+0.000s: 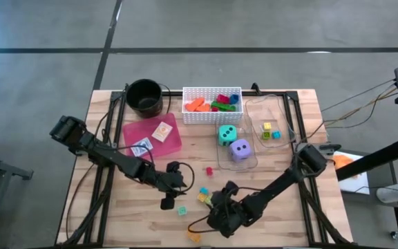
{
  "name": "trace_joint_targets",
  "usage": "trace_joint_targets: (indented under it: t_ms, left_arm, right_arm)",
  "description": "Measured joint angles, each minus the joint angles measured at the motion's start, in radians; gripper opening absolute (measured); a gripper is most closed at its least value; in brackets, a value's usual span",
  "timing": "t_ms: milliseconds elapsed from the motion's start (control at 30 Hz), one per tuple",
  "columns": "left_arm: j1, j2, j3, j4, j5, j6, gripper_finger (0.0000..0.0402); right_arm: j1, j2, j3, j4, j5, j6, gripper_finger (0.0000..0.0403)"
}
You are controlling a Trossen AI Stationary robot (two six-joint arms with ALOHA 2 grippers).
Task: Pick & Place Toys
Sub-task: Put the small light green game piece into the right transparent bin
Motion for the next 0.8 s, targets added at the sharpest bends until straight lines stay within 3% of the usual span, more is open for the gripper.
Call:
trace_joint_targets:
  t_ms: [200,800]
  left_arm:
    - [0.0,0.0,0.0,0.001,0.0,0.0,0.0149]
    - [0.001,0.0,0.0,0.004,0.0,0.002,0.0149]
  right_arm:
    - [-0.001,0.051,0.001,0.012,-0.058,0.032,0.0251]
    - [-0.003,0.08,-0.001,0.047,-0.047,0.055,0.0251]
